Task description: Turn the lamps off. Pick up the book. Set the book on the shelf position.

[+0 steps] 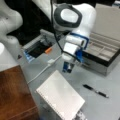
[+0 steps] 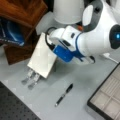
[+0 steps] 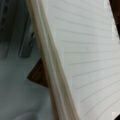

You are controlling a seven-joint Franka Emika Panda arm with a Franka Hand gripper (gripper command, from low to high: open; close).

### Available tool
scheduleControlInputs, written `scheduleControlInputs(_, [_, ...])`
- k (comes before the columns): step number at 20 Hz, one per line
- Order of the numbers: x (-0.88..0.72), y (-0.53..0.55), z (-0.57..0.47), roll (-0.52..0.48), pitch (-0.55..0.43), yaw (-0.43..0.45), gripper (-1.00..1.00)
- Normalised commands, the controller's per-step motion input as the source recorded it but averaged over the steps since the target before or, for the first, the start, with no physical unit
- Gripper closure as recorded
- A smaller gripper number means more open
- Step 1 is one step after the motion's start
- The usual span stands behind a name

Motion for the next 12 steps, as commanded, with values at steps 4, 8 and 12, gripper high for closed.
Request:
scheduleControlInputs(4, [-0.09,0.05,-0.22,-0.637,-0.031,0.012,-1.0])
scheduleControlInputs(8, [-0.05,0.06,-0.3,-0.571,-0.002,0.079,-1.0])
scheduleControlInputs(12, [-0.01,0.03,-0.27,-0.446,-0.003,0.107,-1.0])
